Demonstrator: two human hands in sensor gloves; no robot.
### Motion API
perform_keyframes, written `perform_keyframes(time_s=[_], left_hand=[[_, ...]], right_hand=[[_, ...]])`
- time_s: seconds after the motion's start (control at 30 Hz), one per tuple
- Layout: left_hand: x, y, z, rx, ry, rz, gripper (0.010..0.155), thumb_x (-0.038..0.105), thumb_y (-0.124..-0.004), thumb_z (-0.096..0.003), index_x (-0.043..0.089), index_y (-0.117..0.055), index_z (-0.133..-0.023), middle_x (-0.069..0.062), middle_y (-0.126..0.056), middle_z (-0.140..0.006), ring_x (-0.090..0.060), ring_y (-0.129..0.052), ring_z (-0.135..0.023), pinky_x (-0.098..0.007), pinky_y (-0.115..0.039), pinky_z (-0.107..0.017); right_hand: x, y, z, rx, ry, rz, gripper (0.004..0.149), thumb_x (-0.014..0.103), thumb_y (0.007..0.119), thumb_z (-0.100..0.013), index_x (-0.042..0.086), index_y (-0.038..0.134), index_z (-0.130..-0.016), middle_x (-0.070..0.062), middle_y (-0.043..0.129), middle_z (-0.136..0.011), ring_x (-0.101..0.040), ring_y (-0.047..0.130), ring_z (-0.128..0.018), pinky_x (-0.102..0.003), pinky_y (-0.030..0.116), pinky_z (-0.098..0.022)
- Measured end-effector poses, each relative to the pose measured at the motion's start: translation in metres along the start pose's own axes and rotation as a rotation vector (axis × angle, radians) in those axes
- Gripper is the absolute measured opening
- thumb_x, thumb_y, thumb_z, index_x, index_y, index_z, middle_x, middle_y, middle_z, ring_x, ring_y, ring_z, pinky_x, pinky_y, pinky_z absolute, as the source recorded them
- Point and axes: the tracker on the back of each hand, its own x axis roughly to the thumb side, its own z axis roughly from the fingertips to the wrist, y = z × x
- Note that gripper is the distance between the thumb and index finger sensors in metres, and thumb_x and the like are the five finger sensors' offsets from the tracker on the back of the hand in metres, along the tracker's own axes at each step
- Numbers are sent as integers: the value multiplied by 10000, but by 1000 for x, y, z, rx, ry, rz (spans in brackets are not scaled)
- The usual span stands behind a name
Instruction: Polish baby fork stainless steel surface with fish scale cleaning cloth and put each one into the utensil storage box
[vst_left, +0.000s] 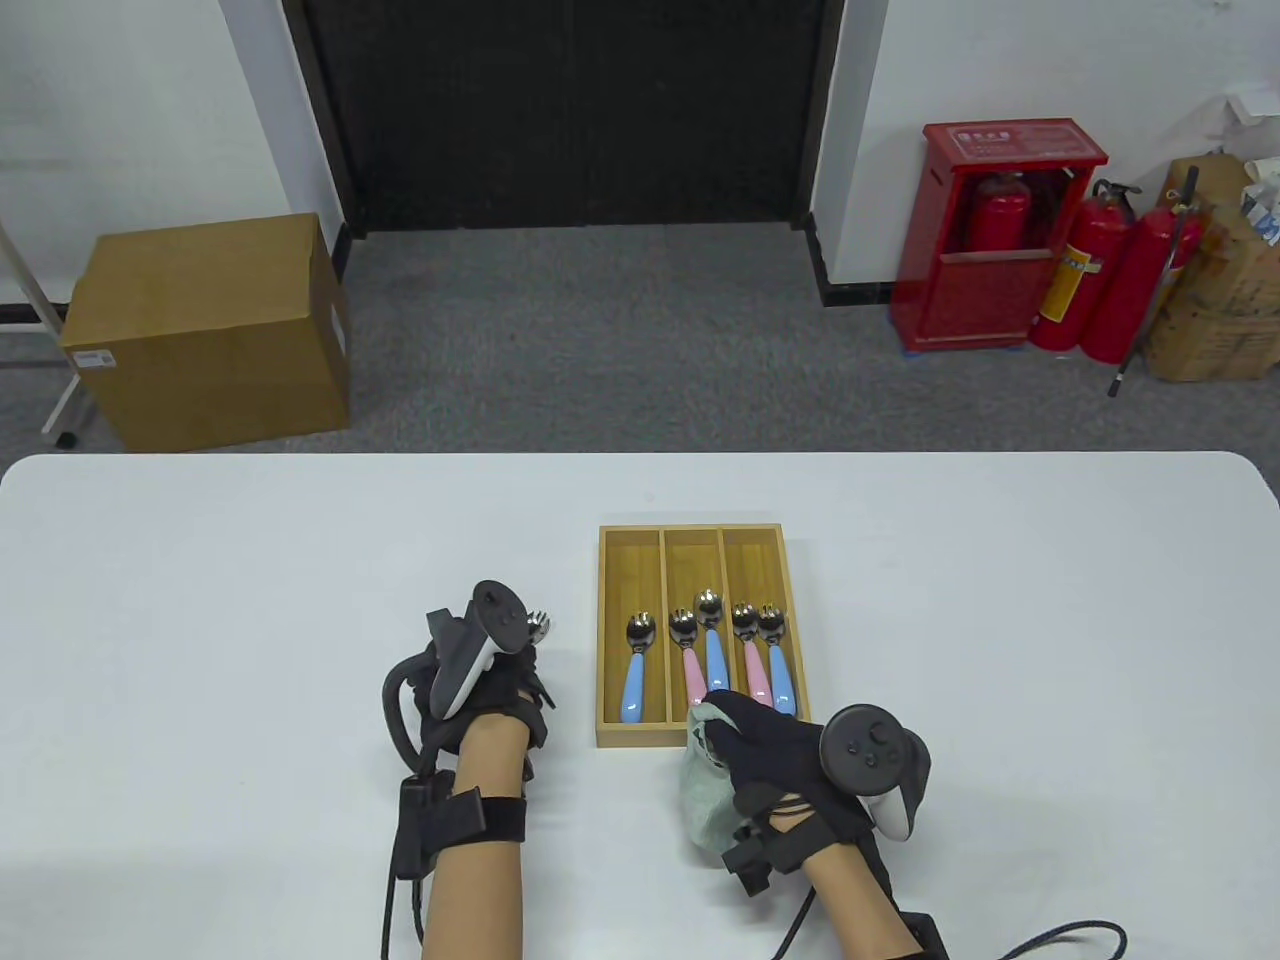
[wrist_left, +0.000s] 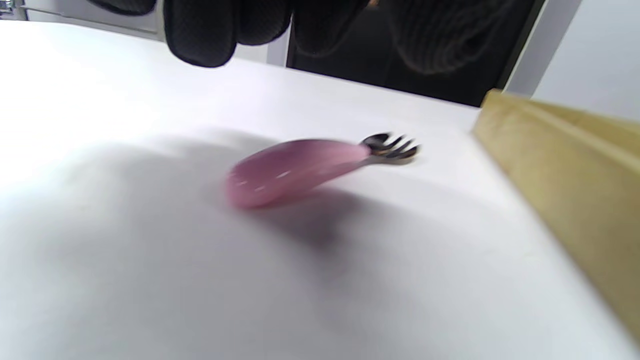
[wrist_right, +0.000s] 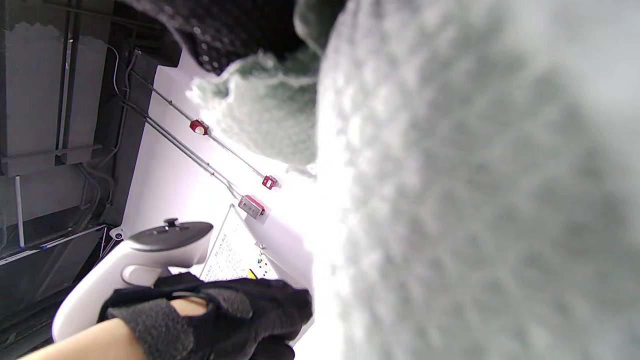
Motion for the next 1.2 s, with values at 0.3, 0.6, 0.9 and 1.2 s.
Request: perform_keyframes(time_s=[0.3, 0.6, 0.9, 1.2], left_hand=[[-11, -29, -19, -136, 41, -41, 736, 529, -809, -495, 128, -583, -1069, -185, -538, -1127, -467, -706, -989, -662, -557, -664], [-3, -35, -24, -74, 20, -66, 586, 408, -837, -499, 144, -688, -1001, -153, -609, -1091, -470, -681, -967, -636, -561, -670], [-15, -23, -7, 1, -146, 3, 507, 369, -853, -452, 83, -785, -865, -128, -679, -1043, -430, -777, -916, -622, -629, -635], [-34, 19, 57, 51, -446, 463, 468, 390, -818, -462, 206, -766, -888, -120, -881, -899, -360, -968, -728, -586, -736, -556]], right_hand=[[-1, 0, 0, 2, 13, -5, 439, 265, 843, -402, 40, 885, -777, -250, 1001, -588, -343, 1034, -281, -517, 832, -199], [-2, 0, 0, 12, 23, -3, 440, 265, 843, -403, 36, 884, -777, -253, 1000, -588, -346, 1033, -282, -520, 830, -200], [-2, -1, -1, 8, 31, -31, 441, 269, 842, -405, 39, 883, -778, -249, 1001, -592, -347, 1034, -288, -519, 832, -203], [-6, -3, 0, 0, 48, -123, 465, 321, 817, -427, 73, 862, -818, -260, 966, -709, -402, 1032, -425, -563, 830, -295]])
